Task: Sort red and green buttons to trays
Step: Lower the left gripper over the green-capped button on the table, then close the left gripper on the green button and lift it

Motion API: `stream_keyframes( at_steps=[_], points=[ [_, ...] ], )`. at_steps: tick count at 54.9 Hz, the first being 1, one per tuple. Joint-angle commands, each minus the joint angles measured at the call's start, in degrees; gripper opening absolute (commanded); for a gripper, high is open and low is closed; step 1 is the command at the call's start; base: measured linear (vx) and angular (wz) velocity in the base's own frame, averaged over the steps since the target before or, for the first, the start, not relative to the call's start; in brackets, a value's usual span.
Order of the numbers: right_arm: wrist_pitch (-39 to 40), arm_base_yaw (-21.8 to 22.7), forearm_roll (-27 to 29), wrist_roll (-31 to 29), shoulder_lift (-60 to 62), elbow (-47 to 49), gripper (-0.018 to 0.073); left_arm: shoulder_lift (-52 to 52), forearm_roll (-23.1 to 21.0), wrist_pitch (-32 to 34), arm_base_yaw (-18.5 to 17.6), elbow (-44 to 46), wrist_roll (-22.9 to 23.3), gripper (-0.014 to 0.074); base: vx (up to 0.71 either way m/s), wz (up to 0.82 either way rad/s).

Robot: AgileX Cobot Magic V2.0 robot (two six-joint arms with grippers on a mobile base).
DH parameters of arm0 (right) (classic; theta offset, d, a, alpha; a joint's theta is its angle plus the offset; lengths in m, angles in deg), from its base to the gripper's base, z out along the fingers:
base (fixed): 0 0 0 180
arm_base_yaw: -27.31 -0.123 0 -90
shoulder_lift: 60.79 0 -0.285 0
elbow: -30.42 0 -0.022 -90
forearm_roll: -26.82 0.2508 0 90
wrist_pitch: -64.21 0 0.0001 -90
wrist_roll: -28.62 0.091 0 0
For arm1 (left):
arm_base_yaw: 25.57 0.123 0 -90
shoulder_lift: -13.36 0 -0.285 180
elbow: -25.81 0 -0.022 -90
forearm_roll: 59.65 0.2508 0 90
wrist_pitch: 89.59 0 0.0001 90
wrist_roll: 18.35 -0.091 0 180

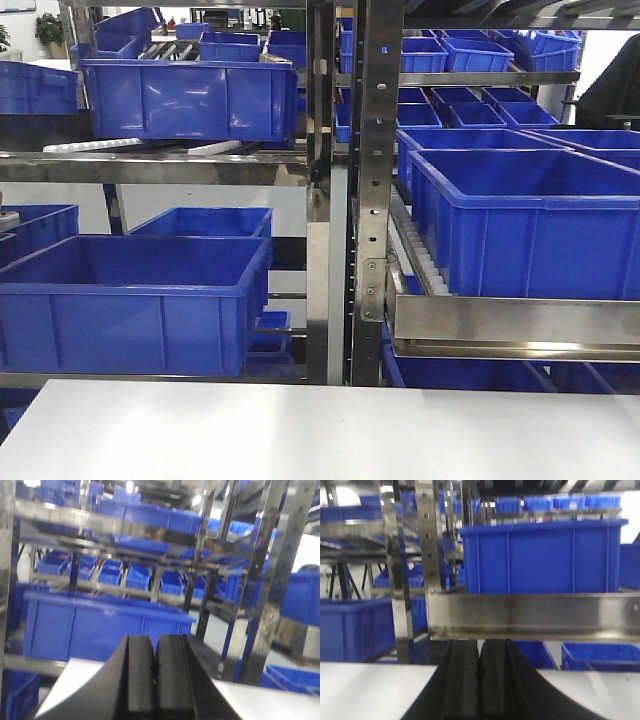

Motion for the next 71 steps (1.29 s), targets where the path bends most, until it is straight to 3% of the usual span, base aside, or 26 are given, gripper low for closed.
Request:
stream_keyframes(
  at_steps=[1,9,14,30,40,55,61,71],
  points=[
    [1.5,0.1,0.1,-0.3,0.2,4.6,-0.0009,-0.6,0.9,4.6,0.0,5.2,-1.8,-0.0006,0.00,0.00],
    [-13.4,0.1,0.1,-0.3,-3.8,14.5,-0.0009,3.4,5.4,-3.8,0.0,12.2,-3.2,-0.0006,0.00,0.00],
    [-19.2,0.1,-0.7,-0.3,-7.4,18.5,-0.0008,7.5,5.6,-8.1,0.0,15.2,-3.2,-0.0004,0.00,0.00],
    [-21.0,0.1,-5.2,-0.3,-16.4,19.3,0.0011,20.0,5.9,-13.6,0.0,16.1,-3.7,0.0058,0.00,0.00],
    [-21.0,0.1,-5.1,0.1,-19.8,19.3,0.0046,26.7,6.0,-13.4,0.0,16.1,-4.1,0.0206,0.00,0.00],
    [-20.9,0.1,-5.2,0.1,-20.8,19.3,0.0119,35.9,5.9,-12.4,0.0,16.1,-4.0,0.0562,0.00,0.00],
    [-20.9,0.1,-5.2,0.1,-20.8,19.3,0.0142,39.3,5.6,-11.4,0.0,16.1,-3.9,0.0619,0.00,0.00],
    [-20.9,0.1,-5.2,0.1,-20.8,19.3,0.0155,46.1,5.9,-9.9,0.0,16.1,-4.0,0.0617,0.00,0.00]
  ],
)
